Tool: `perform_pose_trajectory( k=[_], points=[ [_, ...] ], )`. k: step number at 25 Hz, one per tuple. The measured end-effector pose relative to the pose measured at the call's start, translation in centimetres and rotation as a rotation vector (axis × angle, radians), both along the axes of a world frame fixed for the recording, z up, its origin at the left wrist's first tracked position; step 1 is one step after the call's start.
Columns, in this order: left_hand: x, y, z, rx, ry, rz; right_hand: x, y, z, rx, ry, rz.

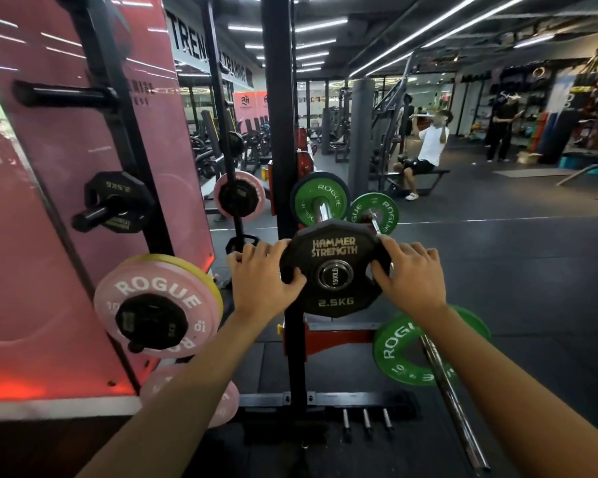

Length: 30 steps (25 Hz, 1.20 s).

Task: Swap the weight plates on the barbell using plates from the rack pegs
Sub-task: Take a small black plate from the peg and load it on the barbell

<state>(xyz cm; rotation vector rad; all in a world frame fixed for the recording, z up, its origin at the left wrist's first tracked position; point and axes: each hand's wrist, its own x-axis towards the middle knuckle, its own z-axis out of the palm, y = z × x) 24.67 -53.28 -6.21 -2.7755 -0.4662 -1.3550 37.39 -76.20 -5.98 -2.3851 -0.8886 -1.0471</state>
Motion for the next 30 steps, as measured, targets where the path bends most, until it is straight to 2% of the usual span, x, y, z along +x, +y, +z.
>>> perform_pose_trajectory(
  k=[5, 12, 20, 30],
  points=[
    [-0.3, -0.1, 0.3, 0.056, -0.036, 0.035, 0.0, -1.8, 0.4, -0.072, -0.004, -0.067],
    [-0.7, 0.2, 0.5, 0.035, -0.05, 0.089, -0.6, -2.3, 1.1, -0.085, 0.019, -0.131],
    [0.2, -0.2, 0.3, 0.014, -0.034, 0.068, -0.2, -1.0, 1.4, -0.116, 0.075, -0.147],
    [3.5, 0.9, 0.2, -0.043, -0.009, 0.097, 3.6, 1.5, 1.1, -0.04, 0.132, -0.074]
  ],
)
